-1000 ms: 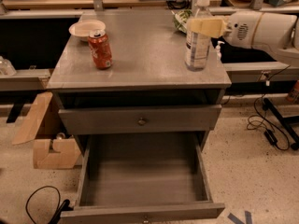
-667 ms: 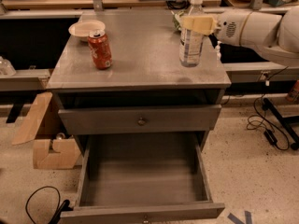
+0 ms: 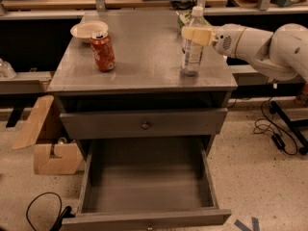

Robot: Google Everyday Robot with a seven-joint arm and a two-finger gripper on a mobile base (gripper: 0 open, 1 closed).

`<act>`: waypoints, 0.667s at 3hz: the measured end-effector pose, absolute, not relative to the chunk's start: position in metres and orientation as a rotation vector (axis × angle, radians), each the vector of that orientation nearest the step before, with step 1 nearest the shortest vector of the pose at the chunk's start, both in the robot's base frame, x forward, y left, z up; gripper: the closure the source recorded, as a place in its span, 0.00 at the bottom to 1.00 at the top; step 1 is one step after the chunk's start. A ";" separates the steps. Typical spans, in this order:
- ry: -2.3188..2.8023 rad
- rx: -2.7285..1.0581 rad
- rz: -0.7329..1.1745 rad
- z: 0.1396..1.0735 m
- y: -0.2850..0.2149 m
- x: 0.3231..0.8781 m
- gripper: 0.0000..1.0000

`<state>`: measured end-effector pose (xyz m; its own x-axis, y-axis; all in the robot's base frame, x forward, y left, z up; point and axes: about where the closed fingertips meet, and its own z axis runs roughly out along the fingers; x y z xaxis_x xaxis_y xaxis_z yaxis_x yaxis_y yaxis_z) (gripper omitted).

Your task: Pick blue plastic bottle from middle drawer and place on counter

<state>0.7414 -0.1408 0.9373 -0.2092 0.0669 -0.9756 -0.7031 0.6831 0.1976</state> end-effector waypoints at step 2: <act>1.640 -0.522 0.771 0.934 -0.142 0.742 0.78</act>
Offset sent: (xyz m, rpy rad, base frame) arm 0.0004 -0.0014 -0.0079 0.0068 0.0003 0.0012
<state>0.7418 -0.1422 0.9342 -0.2096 0.0733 -0.9750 -0.7039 0.6809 0.2025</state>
